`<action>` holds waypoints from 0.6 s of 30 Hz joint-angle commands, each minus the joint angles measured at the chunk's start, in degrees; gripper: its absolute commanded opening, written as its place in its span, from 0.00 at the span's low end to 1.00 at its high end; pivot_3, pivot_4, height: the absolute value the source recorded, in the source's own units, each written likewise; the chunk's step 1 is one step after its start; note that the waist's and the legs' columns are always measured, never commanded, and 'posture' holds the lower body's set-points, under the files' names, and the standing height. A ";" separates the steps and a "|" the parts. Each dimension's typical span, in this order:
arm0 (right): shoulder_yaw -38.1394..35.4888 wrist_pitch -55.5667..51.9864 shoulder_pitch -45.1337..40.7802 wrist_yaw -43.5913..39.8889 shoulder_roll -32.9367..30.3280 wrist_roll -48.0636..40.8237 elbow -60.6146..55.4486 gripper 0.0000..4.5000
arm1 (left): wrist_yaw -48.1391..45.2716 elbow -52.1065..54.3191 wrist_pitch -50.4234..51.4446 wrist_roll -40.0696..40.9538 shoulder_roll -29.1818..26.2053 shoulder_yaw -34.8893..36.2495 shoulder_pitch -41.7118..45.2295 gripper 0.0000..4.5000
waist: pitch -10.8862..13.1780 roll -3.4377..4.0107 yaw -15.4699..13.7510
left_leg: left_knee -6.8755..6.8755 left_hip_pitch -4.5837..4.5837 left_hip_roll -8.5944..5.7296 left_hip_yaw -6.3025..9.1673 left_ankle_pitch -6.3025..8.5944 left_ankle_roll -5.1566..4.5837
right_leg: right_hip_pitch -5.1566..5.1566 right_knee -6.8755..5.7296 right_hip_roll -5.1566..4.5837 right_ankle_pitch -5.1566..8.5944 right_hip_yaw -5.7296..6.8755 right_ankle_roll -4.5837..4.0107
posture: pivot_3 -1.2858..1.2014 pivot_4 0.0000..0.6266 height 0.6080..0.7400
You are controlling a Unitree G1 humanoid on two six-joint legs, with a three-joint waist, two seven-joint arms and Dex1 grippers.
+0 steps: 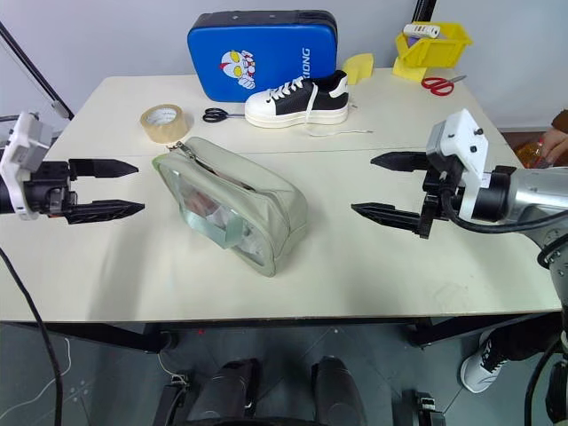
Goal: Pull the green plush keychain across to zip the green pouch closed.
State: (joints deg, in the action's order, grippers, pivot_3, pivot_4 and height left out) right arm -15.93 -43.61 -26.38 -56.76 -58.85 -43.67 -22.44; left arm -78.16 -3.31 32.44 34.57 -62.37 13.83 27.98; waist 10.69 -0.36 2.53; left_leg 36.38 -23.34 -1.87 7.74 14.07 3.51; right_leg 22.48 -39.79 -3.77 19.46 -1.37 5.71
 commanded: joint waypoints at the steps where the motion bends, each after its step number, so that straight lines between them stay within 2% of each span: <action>1: 0.31 -3.47 -5.11 3.77 1.57 -3.86 -1.66 1.00 | -0.32 0.99 -3.06 1.51 0.55 4.47 -0.49 0.99 | 0.00 0.00 0.06 | 0.00 0.00 0.01 0.00 0.00 0.00 | 0.00 0.00 0.00 0.00 0.00 0.00 | 0.52 0.24 0.99; 5: 5.97 -11.64 -16.52 8.75 4.93 -6.21 1.47 1.00 | -4.66 1.61 -2.63 4.07 -0.34 7.01 -4.15 0.99 | 0.01 0.02 0.43 | -0.05 0.00 0.17 -0.08 -0.01 0.02 | 0.12 0.00 0.09 -0.05 -0.09 -0.09 | 0.52 0.24 0.99; 8: 10.49 -20.13 -26.19 13.47 9.92 -7.70 5.35 1.00 | -5.13 1.45 -0.21 7.52 0.35 8.00 -2.38 0.99 | 0.01 0.02 0.28 | -0.15 0.01 0.32 -0.10 -0.05 0.08 | 0.21 0.00 0.16 -0.12 -0.13 -0.20 | 0.52 0.24 0.99; 12: 13.91 -28.85 -36.44 17.80 18.23 -9.23 11.36 1.00 | -5.66 -0.80 0.24 8.21 0.31 7.12 1.28 0.99 | 0.02 0.02 0.05 | -0.16 -0.01 0.40 -0.09 -0.08 0.13 | 0.25 -0.01 0.24 -0.17 -0.06 -0.29 | 0.52 0.24 0.99; 18: 19.44 -37.61 -46.41 22.50 31.38 -7.88 19.04 1.00 | -8.06 -6.67 -0.58 7.06 -1.04 6.48 4.18 0.99 | 0.02 0.02 0.57 | -0.23 -0.06 0.39 -0.13 -0.09 0.15 | 0.41 -0.02 0.28 -0.17 -0.09 -0.28 | 0.52 0.24 0.99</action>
State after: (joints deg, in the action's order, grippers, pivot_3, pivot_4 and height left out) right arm 2.51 -79.12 -70.30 -35.38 -29.23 -51.88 -3.96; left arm -85.39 -9.22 32.26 41.71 -61.85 19.18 30.64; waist 10.71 -0.34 3.09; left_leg 36.14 -23.41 -1.48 7.61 13.96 3.68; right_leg 22.92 -39.85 -3.49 19.29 -1.47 5.43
